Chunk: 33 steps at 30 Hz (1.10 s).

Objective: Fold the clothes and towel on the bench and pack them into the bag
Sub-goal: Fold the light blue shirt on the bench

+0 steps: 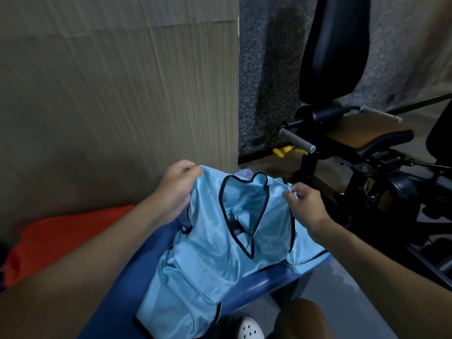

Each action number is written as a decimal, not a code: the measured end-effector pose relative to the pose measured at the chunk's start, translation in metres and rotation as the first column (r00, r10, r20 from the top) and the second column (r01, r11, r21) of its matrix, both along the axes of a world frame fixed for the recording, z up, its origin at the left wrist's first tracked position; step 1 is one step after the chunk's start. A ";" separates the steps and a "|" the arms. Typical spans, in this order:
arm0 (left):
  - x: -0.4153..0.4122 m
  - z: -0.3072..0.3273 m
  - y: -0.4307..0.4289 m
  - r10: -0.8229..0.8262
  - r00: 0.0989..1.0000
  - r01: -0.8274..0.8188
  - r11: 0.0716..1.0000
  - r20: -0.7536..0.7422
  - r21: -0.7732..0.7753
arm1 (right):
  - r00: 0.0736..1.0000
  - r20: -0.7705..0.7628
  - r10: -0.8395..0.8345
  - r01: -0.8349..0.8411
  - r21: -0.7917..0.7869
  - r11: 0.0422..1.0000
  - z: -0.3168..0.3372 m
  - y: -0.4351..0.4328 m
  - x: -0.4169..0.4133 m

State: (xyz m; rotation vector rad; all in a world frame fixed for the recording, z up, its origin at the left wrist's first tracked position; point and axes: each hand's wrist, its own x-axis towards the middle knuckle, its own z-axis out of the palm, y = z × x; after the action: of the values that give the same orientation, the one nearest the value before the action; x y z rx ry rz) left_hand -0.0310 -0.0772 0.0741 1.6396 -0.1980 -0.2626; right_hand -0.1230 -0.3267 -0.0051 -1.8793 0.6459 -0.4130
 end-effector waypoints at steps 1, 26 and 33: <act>-0.005 0.007 0.003 0.001 1.000 0.000 0.999 0.011 -0.038 | 0.998 0.048 0.041 -0.043 0.033 0.999 0.015 0.006 -0.008; -0.149 0.177 0.097 -0.168 0.772 0.058 0.979 0.613 0.196 | 0.744 0.400 0.535 -0.602 0.054 0.797 0.209 0.143 -0.126; -0.170 0.188 0.087 -0.222 0.685 0.006 0.954 0.694 0.299 | 0.717 0.475 0.510 -0.532 -0.100 0.841 0.217 0.157 -0.129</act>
State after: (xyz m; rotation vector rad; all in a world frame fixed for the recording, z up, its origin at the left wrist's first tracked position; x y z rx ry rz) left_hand -0.2005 0.0099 0.2624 1.9458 -0.9135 0.3080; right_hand -0.2525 -0.1695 0.2116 -1.7228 -0.2268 -0.4643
